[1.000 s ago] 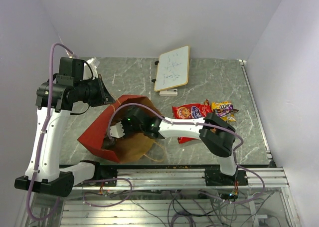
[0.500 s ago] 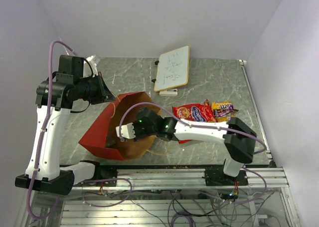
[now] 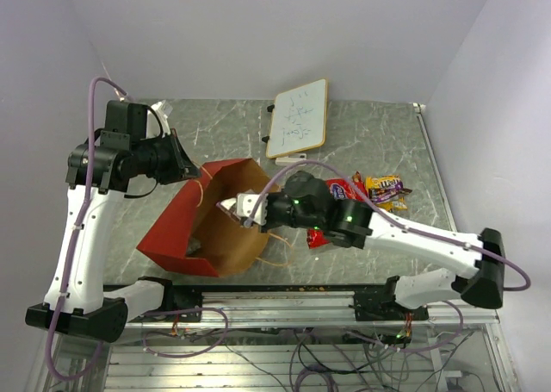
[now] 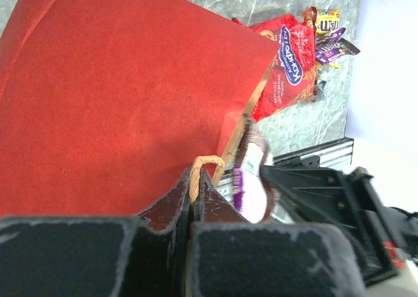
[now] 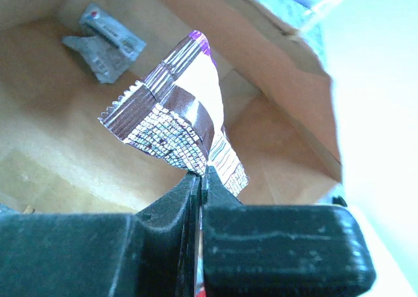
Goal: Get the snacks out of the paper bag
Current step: Take out the snack from the paper bag, then place the snack at the center of the board.
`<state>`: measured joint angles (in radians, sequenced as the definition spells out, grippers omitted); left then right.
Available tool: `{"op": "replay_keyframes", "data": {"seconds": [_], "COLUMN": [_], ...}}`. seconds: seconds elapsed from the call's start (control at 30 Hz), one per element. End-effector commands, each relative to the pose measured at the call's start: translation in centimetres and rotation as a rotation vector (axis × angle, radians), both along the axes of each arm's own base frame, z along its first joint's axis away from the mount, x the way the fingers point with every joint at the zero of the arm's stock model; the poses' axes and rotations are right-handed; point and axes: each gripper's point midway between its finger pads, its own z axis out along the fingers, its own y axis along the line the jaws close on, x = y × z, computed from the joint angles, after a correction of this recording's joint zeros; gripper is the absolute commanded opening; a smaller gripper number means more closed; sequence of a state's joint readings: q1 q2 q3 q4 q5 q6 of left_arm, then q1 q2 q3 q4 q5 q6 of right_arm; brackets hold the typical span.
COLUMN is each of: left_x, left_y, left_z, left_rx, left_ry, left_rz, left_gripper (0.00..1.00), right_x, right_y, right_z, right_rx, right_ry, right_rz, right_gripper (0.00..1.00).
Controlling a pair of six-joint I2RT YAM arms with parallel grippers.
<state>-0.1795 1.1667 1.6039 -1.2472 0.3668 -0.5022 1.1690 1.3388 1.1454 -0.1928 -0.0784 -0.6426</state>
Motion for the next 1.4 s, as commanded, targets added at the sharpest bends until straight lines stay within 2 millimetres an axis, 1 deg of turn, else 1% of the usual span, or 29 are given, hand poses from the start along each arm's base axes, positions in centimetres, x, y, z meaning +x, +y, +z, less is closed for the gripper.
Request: {"op": "replay_keyframes", "data": {"seconds": [0.0,0.07,0.17,0.23,0.3,0.33,0.37,0.43,0.47,0.5,0.57,0.6,0.63,0.67,0.77,0.8,0.83,0.97,1.1,1.2,1.37], "left_x": [0.2,0.0,-0.2,-0.3,-0.4,-0.5,-0.6,-0.7,-0.7,-0.7,-0.9,-0.9,-0.9,-1.0,-1.3,-1.3,-1.4,-1.1,-0.7,-0.5,0.1], "left_y": [-0.2,-0.4,-0.5,-0.6,-0.6,-0.6,-0.6,-0.7,-0.7,-0.7,-0.7,-0.7,-0.6,-0.6,-0.4,-0.3,-0.3,-0.3,-0.4,-0.3,0.0], "left_z": [0.1,-0.1,-0.4,-0.5,-0.6,-0.6,-0.6,-0.4,-0.3,-0.3,-0.2,-0.2,-0.3,-0.3,-0.4,-0.4,-0.5,-0.5,-0.3,-0.1,0.0], "left_rx": [-0.023,-0.036,-0.051,-0.055,-0.056,-0.056,-0.057,-0.063,-0.065,-0.067,-0.070,-0.069,-0.066,-0.062,-0.052,-0.050,-0.049,-0.044,-0.042,-0.026,-0.003], "left_ry": [-0.020,-0.016,-0.011,-0.003,0.001,0.003,0.002,-0.002,-0.003,-0.002,0.000,0.000,0.002,0.004,0.006,0.008,0.008,0.011,0.009,0.005,-0.002], "left_rz": [0.008,0.006,0.004,0.001,0.000,0.001,0.000,0.001,0.003,0.004,0.004,0.005,0.006,0.008,0.010,0.010,0.008,0.006,0.000,-0.003,0.000], "left_gripper": [0.07,0.07,0.07,0.07,0.07,0.07,0.07,0.07,0.07,0.07,0.07,0.07,0.07,0.07,0.07,0.07,0.07,0.07,0.07,0.07,0.07], "right_x": [1.4,3.3,7.7,10.5,13.2,14.8,16.0,18.5,19.2,20.0,20.7,20.9,21.0,20.8,20.4,20.4,20.3,20.3,19.9,20.0,19.7], "right_y": [-3.4,-5.1,-8.4,-10.7,-13.3,-15.3,-16.9,-20.2,-21.8,-23.2,-26.0,-26.9,-28.7,-29.9,-33.1,-34.6,-35.4,-38.4,-41.3,-42.6,-43.9], "right_z": [3.0,4.7,7.4,8.6,9.0,8.9,8.6,6.7,5.2,4.3,1.3,-0.1,-1.3,-2.4,-4.9,-5.6,-6.2,-7.8,-10.2,-11.9,-14.6], "right_rx": [0.066,0.113,0.237,0.312,0.390,0.441,0.512,0.578,0.582,0.629,0.666,0.690,0.718,0.749,0.888,0.950,0.996,1.169,1.206,1.193,1.193], "right_ry": [-0.006,-0.020,-0.012,0.014,0.044,0.066,0.120,0.213,0.275,0.341,0.481,0.549,0.599,0.639,0.736,0.764,0.792,0.849,0.865,0.895,0.960], "right_rz": [-0.174,-0.291,-0.553,-0.709,-0.878,-0.999,-1.122,-1.334,-1.428,-1.518,-1.689,-1.752,-1.829,-1.886,-2.003,-2.039,-2.061,-2.155,-2.288,-2.359,-2.451], "right_gripper": [0.00,0.00,0.00,0.00,0.00,0.00,0.00,0.00,0.00,0.00,0.00,0.00,0.00,0.00,0.00,0.00,0.00,0.00,0.00,0.00,0.00]}}
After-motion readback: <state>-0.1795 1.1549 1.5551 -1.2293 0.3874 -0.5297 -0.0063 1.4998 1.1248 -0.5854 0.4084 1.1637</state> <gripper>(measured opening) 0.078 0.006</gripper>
